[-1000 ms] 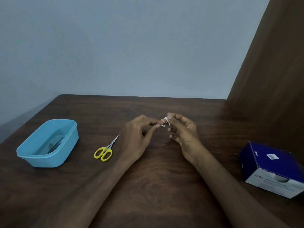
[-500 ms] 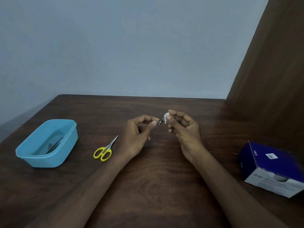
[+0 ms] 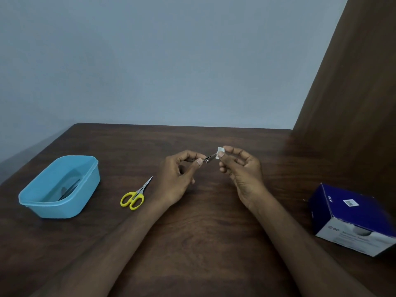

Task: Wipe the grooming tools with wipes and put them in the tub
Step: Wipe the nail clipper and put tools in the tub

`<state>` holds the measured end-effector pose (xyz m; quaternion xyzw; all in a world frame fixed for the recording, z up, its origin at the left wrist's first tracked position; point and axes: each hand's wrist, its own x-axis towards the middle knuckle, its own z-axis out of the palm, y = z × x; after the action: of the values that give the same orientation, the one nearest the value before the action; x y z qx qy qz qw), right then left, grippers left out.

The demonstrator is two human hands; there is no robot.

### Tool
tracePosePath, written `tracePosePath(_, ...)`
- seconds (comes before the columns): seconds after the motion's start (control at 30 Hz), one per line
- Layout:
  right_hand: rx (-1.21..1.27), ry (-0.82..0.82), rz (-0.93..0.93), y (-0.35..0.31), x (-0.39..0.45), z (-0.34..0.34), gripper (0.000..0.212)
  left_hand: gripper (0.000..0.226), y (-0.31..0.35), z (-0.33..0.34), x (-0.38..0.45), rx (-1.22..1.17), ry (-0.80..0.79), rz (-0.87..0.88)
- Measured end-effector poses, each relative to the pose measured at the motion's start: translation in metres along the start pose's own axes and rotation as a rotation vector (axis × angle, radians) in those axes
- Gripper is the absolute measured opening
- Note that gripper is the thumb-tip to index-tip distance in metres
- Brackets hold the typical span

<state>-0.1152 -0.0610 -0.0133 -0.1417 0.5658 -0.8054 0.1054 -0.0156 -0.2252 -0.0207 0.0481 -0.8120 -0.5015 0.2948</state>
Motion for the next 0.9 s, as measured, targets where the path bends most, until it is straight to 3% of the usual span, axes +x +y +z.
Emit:
tracePosePath(0.13, -0.154, -0.009, -0.131, 0.002, 0.002, -0.003, 0.009, 0.009, -0.002, 0.0, -0.001, 0.016, -0.036, -0.022)
tracePosePath(0.33, -0.334, 0.22, -0.288, 0.008, 0.008, -0.011, 0.007, 0.01, -0.007, 0.002, 0.004, -0.063, 0.027, -0.098)
tracePosePath(0.53, -0.557, -0.042, -0.418, 0.011, -0.013, 0.011, 0.009, 0.011, -0.008, 0.002, 0.005, -0.113, 0.039, -0.114)
tracePosePath(0.77, -0.797, -0.066, -0.887, 0.002, -0.017, 0.008, 0.011, 0.008, -0.008, 0.005, 0.005, -0.12, 0.004, -0.11)
tracePosePath(0.9, -0.959, -0.121, -0.912, 0.007, -0.016, 0.006, 0.009, 0.01, -0.01, 0.005, 0.005, -0.11, 0.027, -0.124)
